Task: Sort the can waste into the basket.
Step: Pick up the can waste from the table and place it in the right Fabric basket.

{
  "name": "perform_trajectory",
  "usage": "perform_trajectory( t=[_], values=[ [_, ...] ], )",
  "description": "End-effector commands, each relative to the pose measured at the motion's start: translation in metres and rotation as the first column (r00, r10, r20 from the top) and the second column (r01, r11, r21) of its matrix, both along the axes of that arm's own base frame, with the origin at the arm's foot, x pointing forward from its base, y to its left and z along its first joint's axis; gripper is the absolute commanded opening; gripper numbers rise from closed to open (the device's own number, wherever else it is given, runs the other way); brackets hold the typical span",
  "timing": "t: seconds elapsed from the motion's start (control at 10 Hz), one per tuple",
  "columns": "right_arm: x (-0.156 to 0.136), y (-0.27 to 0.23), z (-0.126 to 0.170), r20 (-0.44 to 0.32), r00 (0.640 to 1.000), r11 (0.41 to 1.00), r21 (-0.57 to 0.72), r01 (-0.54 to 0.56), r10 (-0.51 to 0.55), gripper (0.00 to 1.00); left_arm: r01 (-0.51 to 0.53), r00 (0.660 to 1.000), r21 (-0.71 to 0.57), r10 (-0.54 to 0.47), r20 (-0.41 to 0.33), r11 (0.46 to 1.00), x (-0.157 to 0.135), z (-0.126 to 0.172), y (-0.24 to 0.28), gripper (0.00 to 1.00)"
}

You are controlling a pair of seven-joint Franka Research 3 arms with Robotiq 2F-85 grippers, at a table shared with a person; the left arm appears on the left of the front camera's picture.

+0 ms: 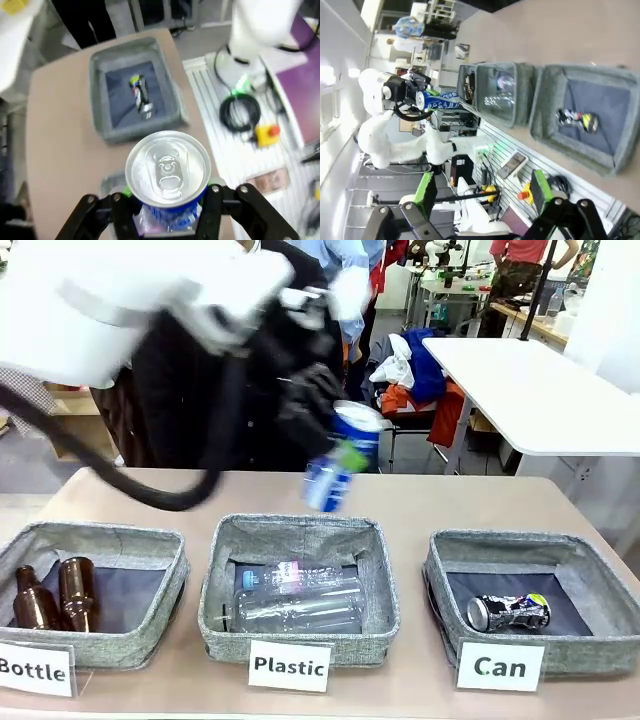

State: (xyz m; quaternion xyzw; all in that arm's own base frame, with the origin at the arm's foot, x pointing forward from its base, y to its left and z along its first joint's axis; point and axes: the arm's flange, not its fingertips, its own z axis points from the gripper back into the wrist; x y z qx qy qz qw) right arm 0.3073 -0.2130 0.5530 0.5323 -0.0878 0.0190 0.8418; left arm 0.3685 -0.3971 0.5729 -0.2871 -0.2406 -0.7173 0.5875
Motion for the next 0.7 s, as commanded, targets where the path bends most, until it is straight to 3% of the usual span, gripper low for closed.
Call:
perform_trajectory(
  t=[0.0, 0.2, 0.3, 0.4, 0.6],
  values=[
    [-0.015, -0.027, -0.012, -0.036, 0.999, 0.996, -0.093, -0.012, 0.009, 1.0, -0.123, 0.99, -0.06, 0.118, -0.081, 0.991, 0.013, -0.003, -0.071, 0.44],
    [-0.032, -0.053, -0.03, -0.11, 0.994, 0.986, -0.166, 0.006, -0.025, 1.0, -0.113, 0.992, -0.106, 0.106, -0.069, 0.988, -0.002, -0.035, -0.142, 0.44],
    [-0.037, -0.059, -0.037, -0.103, 0.994, 0.99, -0.142, 0.027, -0.041, 1.0, -0.117, 0.993, -0.099, 0.115, -0.033, 0.988, -0.008, -0.053, -0.173, 0.44],
    [-0.034, -0.042, -0.023, -0.098, 0.995, 0.992, -0.125, 0.024, -0.036, 1.0, -0.112, 0.994, -0.07, 0.112, -0.006, 0.991, -0.009, -0.069, -0.197, 0.44],
    [-0.034, -0.042, -0.023, -0.098, 0.995, 0.992, -0.125, 0.024, -0.036, 1.0, -0.152, 0.987, -0.044, 0.154, 0.043, 0.987, 0.007, -0.084, -0.228, 0.44]
  ],
)
